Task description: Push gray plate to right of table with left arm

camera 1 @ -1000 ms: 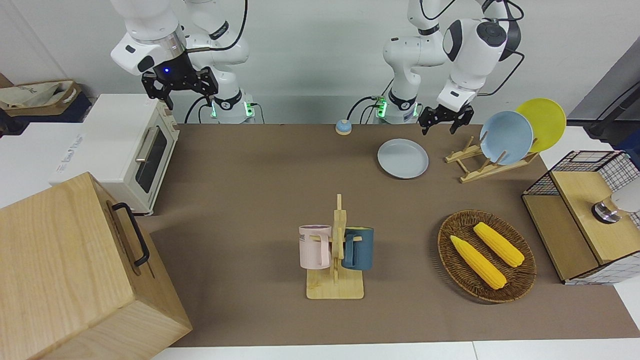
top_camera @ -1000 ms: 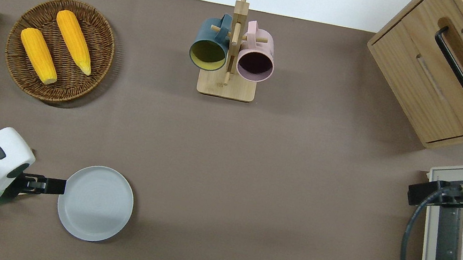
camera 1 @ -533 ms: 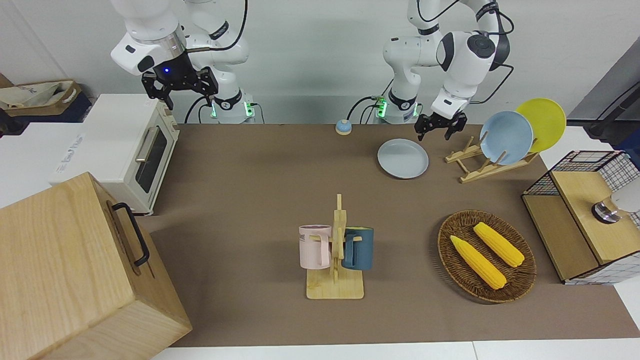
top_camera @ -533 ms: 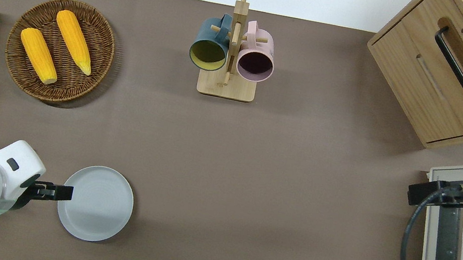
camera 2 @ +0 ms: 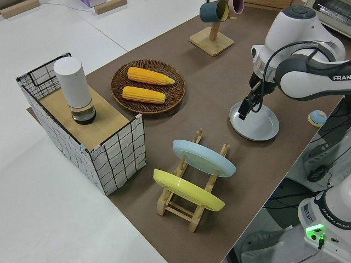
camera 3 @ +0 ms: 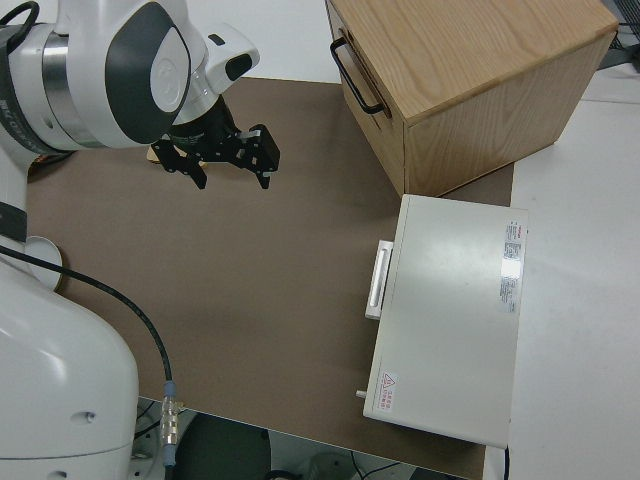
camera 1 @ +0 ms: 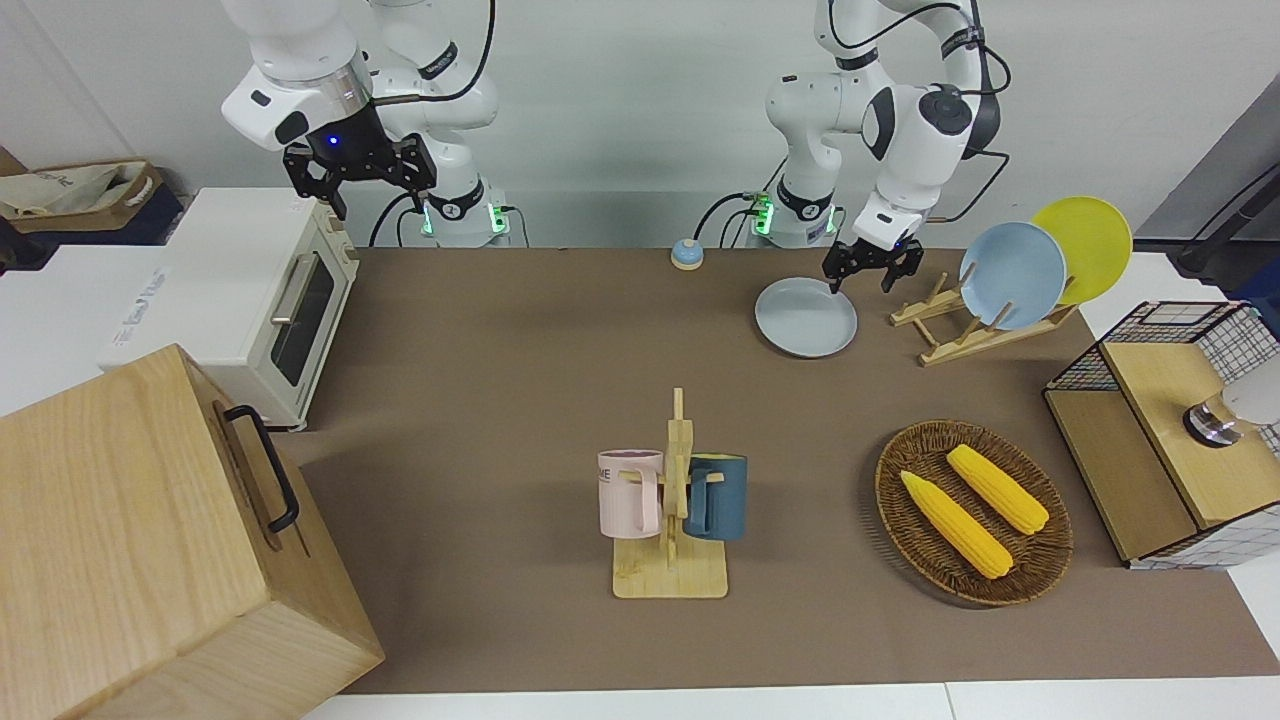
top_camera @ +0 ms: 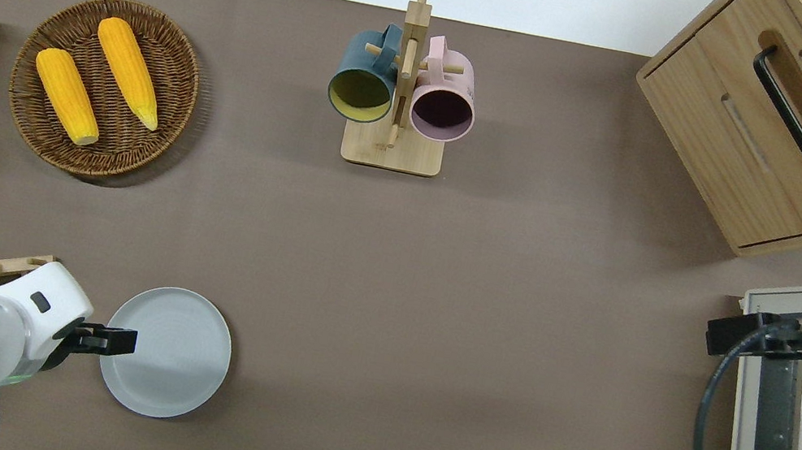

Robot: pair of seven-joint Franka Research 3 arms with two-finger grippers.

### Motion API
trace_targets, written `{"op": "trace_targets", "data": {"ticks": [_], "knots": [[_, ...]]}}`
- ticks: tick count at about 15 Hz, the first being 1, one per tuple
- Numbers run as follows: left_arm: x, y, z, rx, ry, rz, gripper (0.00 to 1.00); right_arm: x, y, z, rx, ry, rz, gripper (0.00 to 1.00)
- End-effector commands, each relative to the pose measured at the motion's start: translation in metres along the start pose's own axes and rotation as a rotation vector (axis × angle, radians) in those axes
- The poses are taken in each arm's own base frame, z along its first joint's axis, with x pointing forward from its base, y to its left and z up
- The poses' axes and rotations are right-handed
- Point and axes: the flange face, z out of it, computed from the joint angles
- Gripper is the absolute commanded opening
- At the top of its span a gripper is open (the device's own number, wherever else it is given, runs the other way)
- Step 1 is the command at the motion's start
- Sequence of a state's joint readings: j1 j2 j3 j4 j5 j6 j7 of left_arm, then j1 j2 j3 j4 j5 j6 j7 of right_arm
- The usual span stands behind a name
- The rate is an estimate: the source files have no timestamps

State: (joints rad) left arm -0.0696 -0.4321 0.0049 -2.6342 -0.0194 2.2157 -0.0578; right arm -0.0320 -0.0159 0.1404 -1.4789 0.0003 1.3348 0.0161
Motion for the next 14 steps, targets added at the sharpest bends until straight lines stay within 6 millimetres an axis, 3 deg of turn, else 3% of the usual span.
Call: {"op": "trace_targets", "data": {"ticks": [1,10,14], "knots": [[-0.01,-0.007,0.013,0.01,0.024,0.022,1.0,-0.003,0.001,-0.004,0.004,-0.004,0.013,0.983],[-0.005,-0.021,0.07,0.012,0.041,0.009,1.0,-0.003,0.001,-0.004,0.004,-0.004,0.015,0.983],[-0.006,-0.021,0.08,0.013,0.032,0.008,1.0,-0.003,0.001,-0.004,0.004,-0.004,0.013,0.983]]}}
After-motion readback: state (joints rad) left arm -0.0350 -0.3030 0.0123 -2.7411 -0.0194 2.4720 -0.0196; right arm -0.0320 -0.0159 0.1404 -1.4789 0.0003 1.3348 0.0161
